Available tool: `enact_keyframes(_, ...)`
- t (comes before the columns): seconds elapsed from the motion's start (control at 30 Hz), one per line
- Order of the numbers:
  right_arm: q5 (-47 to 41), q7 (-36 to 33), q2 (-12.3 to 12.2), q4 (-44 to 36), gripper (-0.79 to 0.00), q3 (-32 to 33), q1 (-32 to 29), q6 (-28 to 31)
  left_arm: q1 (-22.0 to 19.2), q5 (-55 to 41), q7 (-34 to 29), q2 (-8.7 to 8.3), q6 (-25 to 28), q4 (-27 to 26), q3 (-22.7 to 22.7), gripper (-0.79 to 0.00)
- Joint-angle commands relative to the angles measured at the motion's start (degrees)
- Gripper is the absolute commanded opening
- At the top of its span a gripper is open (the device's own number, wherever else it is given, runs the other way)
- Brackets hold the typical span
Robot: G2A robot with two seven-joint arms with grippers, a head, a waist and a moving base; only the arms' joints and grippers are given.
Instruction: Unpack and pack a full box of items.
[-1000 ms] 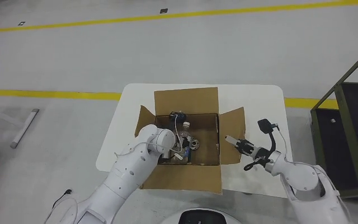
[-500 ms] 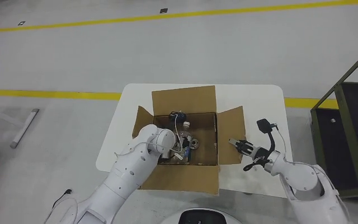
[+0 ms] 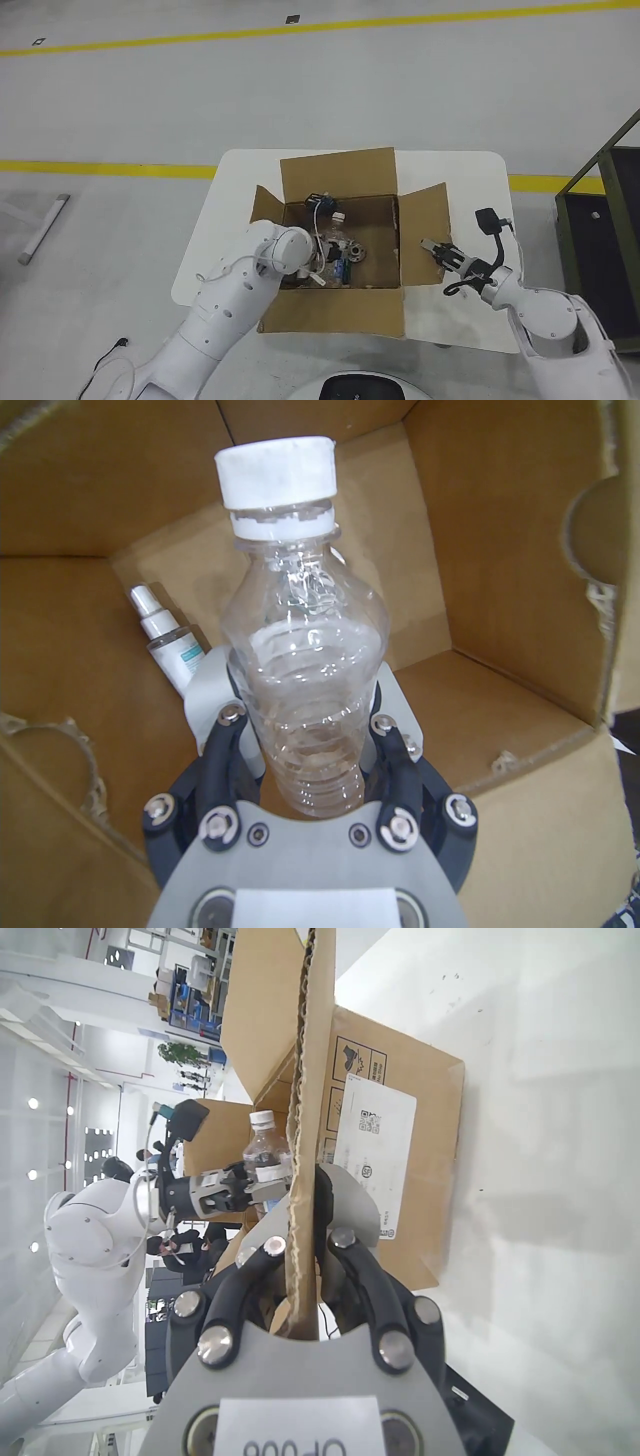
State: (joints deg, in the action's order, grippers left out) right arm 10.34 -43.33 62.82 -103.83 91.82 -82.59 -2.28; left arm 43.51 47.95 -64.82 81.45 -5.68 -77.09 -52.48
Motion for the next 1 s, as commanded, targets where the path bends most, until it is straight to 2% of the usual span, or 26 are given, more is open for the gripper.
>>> enact_keyframes(0.0, 0.7, 0.0, -0.2, -0.3, -0.785, 0.9, -0.5, 0.4, 1.2, 1.3, -2.9, -0.67, 0.3, -4.6, -1.2, -0.785)
enact_keyframes(0.2, 0.8, 1.4, -0.5, -1.1, -0.785, 3.0, -1.4, -0.2, 3.3, 5.0, -9.6, -2.29, 0.7, -16.2, -5.2, -0.785)
enact_keyframes(0.4, -1.1, 3.3, -0.5, -0.9, -0.785, 4.1, -1.9, -1.3, 4.5, 4.4, -14.1, -3.42, 0.1, -24.9, -10.4, -0.785)
enact_keyframes(0.73, -1.2, 2.4, -0.8, -0.4, -0.785, 5.2, -2.4, -0.6, 5.0, 6.9, -18.4, -4.90, -0.6, -32.0, -16.9, -0.785)
enact_keyframes(0.87, -0.9, 1.7, -1.0, -0.5, -0.785, 5.7, -3.0, -0.3, 5.1, 8.4, -23.0, -5.77, -0.9, -34.9, -21.0, -0.785)
enact_keyframes(0.97, -0.6, 1.4, -1.1, -0.6, -0.785, 5.6, -3.3, 0.0, 6.1, 11.3, -23.2, -6.63, -0.4, -34.9, -22.7, -0.785)
